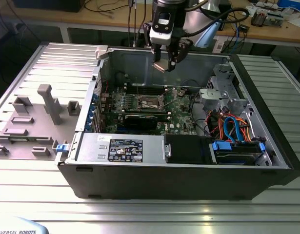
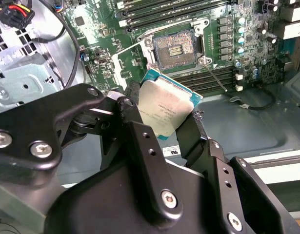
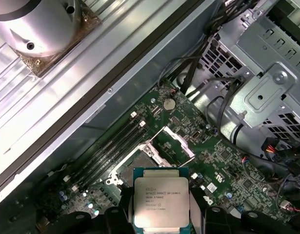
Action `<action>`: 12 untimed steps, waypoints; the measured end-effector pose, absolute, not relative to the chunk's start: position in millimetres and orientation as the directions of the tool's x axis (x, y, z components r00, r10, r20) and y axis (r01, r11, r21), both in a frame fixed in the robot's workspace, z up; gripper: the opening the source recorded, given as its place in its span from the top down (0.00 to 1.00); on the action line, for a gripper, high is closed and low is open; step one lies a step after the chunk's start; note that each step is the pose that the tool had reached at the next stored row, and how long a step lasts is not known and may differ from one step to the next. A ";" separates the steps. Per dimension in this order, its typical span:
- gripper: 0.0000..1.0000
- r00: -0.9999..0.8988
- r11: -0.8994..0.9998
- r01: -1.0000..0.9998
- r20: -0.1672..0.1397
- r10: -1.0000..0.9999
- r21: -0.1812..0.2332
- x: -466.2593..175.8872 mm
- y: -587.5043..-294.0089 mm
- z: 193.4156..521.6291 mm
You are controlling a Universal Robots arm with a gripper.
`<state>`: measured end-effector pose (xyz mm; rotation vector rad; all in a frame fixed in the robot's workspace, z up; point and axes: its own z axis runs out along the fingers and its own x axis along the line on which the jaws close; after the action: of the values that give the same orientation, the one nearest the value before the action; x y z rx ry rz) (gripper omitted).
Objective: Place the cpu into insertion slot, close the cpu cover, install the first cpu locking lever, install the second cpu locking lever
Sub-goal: 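Place the cpu into insertion slot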
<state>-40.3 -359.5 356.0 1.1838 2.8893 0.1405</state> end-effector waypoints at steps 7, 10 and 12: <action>0.46 -0.688 0.684 0.724 0.019 0.725 0.089 -40.4 -359.5 355.8; 0.46 -0.669 0.665 0.742 0.019 0.743 0.089 -40.7 -359.5 355.6; 0.46 -0.657 0.654 0.752 0.019 0.753 0.089 -40.7 -359.5 355.5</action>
<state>-40.7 -359.5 355.5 1.2921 2.8389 0.1394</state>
